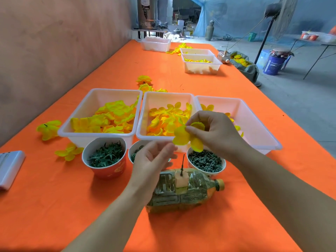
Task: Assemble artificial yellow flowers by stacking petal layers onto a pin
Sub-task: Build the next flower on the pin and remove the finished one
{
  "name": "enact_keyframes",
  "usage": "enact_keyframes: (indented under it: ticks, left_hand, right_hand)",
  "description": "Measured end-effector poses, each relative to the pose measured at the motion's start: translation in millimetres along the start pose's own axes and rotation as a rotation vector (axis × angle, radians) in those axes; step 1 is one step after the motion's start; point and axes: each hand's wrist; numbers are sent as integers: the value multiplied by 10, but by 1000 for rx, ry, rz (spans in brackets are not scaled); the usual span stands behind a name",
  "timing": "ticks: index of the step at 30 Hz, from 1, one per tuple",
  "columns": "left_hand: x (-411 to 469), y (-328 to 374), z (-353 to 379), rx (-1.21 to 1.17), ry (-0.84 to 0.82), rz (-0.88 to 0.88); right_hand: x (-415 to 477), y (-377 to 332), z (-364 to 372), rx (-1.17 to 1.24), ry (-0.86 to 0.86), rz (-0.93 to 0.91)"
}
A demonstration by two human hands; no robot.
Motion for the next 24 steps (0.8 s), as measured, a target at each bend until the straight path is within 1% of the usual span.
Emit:
enact_keyframes:
  ticks: [1, 3, 5, 7, 10, 13, 16, 18, 20, 24]
  left_hand:
    - [37, 49, -8, -23, 23, -11]
    - [88, 127, -20, 36, 33, 5]
    - [100, 191, -19, 116, 26, 95]
    - [81, 225, -42, 151, 55, 196]
    - [50, 225, -82, 218, 95, 292]
    - [23, 196, -77, 312, 69, 331]
    - [-19, 179, -53, 331, 24, 370]
    - [-60, 157, -28, 400, -20, 432]
    - [-99, 98, -13, 495, -25, 504]
    - [-143, 34, 6, 581, -1, 558]
  right_hand:
    - [-29, -25, 49, -3, -27, -47]
    - [-79, -67, 139, -12, -79, -113]
    - [-117, -84, 186, 15, -99, -143]
    - [-152, -92, 178, 17, -90, -150]
    - [-219, -68, 157, 6, -79, -142]
    - [-321, -31, 177, 47, -14, -124]
    - [-447, 3, 199, 61, 86, -225]
    - [-535, 45, 228, -1, 123, -343]
    - [-609, 94, 275, -108, 150, -437]
    - [-652, 164, 362, -189, 182, -475]
Point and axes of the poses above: each hand's wrist, its own x-axis towards the middle knuckle, its own z-axis out of the palm, y = z × x, and after that the axes turned 10 degrees about -y, right-handed
